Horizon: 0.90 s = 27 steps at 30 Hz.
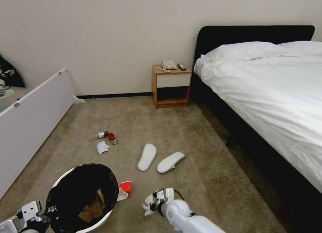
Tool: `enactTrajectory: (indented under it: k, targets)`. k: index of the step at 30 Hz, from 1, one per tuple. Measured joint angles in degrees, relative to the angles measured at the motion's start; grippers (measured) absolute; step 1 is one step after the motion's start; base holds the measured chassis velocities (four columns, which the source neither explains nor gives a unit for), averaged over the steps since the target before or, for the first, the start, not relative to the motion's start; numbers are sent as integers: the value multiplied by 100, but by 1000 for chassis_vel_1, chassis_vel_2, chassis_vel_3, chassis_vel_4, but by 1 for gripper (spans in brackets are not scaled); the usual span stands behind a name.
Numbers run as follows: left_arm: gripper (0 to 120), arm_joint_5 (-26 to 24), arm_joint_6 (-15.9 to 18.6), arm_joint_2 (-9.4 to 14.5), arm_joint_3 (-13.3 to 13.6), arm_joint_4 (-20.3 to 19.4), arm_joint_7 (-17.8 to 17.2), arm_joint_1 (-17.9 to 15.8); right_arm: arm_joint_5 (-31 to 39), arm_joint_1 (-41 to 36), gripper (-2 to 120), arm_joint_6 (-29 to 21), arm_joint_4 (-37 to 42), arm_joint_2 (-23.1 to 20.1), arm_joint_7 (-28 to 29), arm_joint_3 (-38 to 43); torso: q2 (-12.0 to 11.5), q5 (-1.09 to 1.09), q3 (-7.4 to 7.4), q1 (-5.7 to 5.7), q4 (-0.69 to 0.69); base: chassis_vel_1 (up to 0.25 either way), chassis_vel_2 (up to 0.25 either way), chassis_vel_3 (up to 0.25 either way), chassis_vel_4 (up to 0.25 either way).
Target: Pick up the trash bin and place the garbage on the floor into it.
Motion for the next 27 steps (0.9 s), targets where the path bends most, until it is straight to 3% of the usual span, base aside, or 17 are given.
enactTrajectory:
  k: [7, 9, 12, 14, 20, 27]
  targets:
    - [2, -63, 1, 30, 45, -25, -22, 15, 28, 0, 0, 138, 1022, -729, 159, 219, 0, 0, 0, 0, -2, 0, 0, 0, 0]
    - [2, -92, 1, 49, 57, -40, -25, 22, 108, 81, 0, 163, 1671, -1082, 233, 362, 0, 0, 0, 0, -2, 0, 0, 0, 0]
    - [2, -99, 1, 58, 58, -44, -31, 29, 163, 147, 0, 163, 1960, -1210, 268, 396, 1, -1, -1, 0, -2, 0, 0, 0, 0]
    - [2, -121, 1, 81, 60, -59, -35, 48, 288, 355, 0, 161, 2607, -1474, 332, 409, 1, 0, -1, -1, 0, 0, 0, 0, 0]
    - [2, -182, 1, 100, 68, -73, -54, 89, 716, 863, 0, 264, 3538, -1770, 234, 297, 1, -1, 0, -1, 0, 0, 0, 0, 0]
    - [2, -303, 1, 149, 83, -79, -126, 74, 1085, 1357, 0, 428, 4222, -1821, -71, 101, 1, -1, -1, -1, -2, 0, 0, 0, 0]
